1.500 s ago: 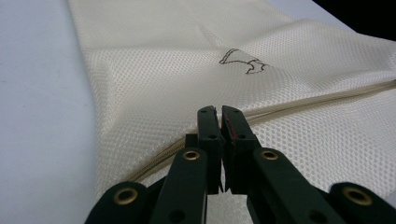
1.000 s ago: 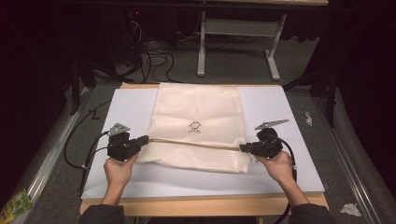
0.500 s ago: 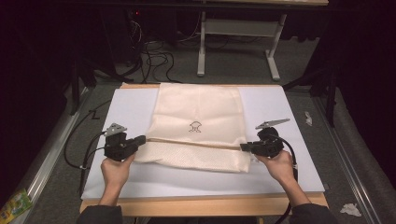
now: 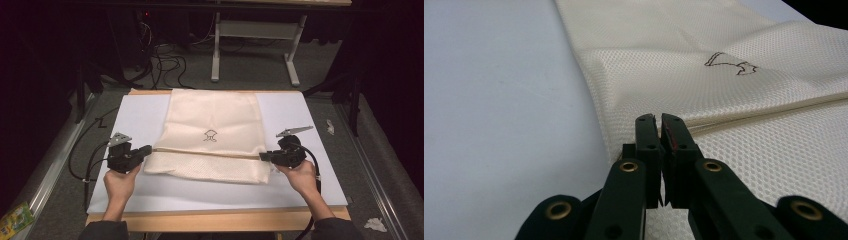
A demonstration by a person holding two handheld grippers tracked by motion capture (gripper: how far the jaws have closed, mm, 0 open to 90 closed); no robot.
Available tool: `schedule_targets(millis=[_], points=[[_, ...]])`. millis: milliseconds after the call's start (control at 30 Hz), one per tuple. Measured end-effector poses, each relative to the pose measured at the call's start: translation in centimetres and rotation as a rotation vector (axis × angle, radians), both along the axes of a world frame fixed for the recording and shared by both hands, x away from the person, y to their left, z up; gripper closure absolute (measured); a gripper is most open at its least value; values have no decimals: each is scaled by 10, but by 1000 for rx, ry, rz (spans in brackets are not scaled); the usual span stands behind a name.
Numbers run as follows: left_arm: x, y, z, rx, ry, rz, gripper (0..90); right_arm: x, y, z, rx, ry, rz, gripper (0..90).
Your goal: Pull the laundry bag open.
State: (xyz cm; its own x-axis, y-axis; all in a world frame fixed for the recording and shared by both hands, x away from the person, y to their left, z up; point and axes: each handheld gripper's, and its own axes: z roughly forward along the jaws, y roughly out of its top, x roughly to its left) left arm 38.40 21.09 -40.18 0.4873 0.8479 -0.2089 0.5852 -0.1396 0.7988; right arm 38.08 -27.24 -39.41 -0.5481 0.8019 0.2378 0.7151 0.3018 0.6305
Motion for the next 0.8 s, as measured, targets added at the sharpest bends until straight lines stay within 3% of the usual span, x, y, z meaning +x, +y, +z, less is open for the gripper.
schedule_targets(millis=[800], points=[[1, 5, -5, 8, 14, 10, 873, 2, -2, 6, 7, -10, 1, 857]])
